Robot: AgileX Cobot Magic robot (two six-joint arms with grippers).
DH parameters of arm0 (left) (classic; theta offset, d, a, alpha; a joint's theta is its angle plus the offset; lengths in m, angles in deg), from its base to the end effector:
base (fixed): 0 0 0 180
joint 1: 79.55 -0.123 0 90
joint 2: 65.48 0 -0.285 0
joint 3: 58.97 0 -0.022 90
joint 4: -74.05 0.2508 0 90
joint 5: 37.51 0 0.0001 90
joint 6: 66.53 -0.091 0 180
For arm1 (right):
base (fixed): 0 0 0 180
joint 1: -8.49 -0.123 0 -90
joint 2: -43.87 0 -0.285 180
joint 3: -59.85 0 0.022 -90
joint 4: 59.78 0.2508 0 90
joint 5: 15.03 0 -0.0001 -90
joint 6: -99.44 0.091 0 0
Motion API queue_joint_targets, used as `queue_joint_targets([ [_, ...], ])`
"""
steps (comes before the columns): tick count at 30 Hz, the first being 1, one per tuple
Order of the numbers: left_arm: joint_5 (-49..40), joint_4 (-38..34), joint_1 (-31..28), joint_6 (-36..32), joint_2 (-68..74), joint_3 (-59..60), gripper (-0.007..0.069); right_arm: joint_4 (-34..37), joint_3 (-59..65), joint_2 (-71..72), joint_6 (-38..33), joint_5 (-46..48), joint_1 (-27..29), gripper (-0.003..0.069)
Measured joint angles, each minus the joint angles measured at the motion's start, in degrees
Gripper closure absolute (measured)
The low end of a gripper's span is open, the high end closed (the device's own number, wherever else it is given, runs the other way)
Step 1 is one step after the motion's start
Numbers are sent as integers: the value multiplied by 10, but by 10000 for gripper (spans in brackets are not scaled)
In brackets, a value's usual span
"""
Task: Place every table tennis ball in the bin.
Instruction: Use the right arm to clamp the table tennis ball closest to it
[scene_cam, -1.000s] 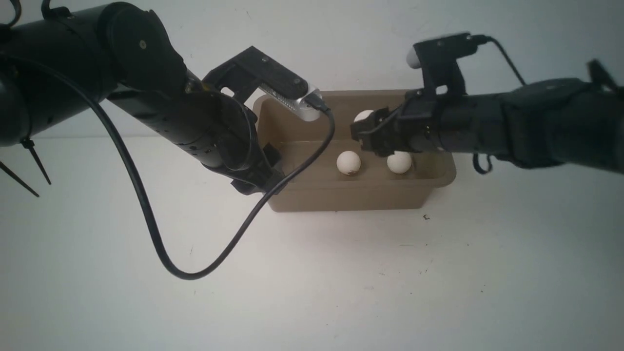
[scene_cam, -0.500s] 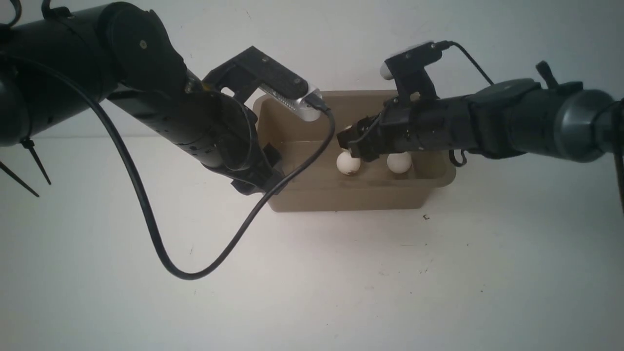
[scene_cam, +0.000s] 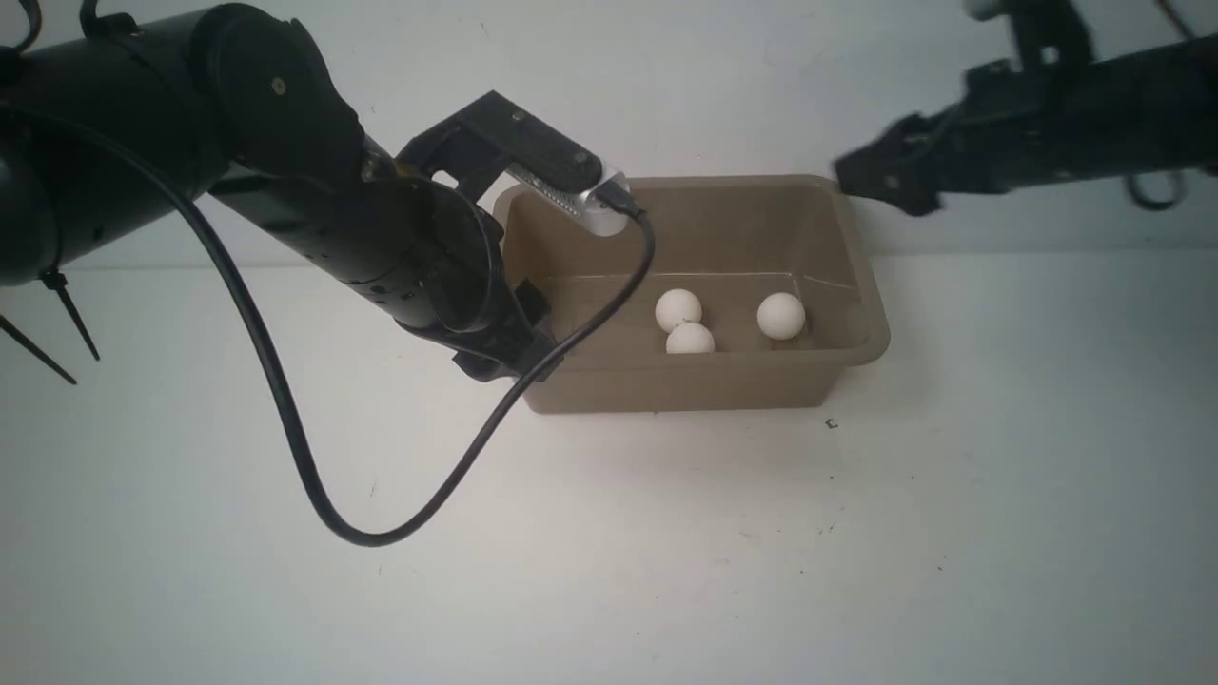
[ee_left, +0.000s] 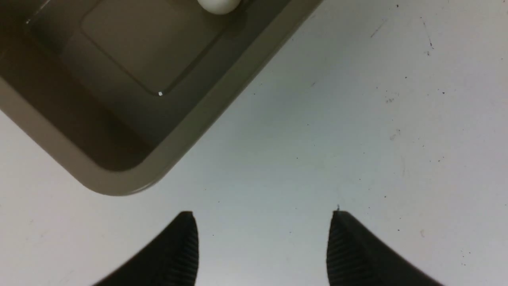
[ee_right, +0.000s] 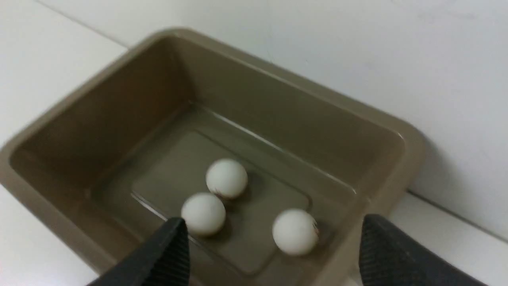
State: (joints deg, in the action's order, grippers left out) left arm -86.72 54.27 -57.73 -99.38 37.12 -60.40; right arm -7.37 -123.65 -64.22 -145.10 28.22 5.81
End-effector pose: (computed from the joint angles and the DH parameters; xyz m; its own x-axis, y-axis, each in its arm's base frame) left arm 0.3238 -0.1548 0.2990 -0.5845 0.5838 -0.5635 0.7213 0.6919 -0.0313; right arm 0.3885 0.0677 0.2985 -0.4987 -0.3263 -0.8030 -0.6499 0.7538 0.0973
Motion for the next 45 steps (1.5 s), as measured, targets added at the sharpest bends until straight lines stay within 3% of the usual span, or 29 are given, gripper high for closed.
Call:
queue_joint_targets([
  [3, 0, -9, 0, 0, 0, 0, 230, -60, 0, 7, 27, 67, 37, 141],
  [7, 0, -12, 0, 0, 0, 0, 230, -91, 0, 5, 32, 119, 61, 141],
  [13, 0, -14, 0, 0, 0, 0, 230, -106, 0, -18, -35, 151, 67, 141],
  [22, 0, -15, 0, 0, 0, 0, 230, -110, 0, -78, -147, 121, 67, 141],
  [28, -2, -15, 0, 0, 0, 0, 230, -58, 0, -118, -183, 70, 67, 141],
  [35, -3, -15, 0, 0, 0, 0, 230, 36, 0, -167, -325, 39, 67, 141],
  [45, -3, -15, 0, 0, 0, 0, 230, 93, -1, -192, -440, 33, 75, 141],
])
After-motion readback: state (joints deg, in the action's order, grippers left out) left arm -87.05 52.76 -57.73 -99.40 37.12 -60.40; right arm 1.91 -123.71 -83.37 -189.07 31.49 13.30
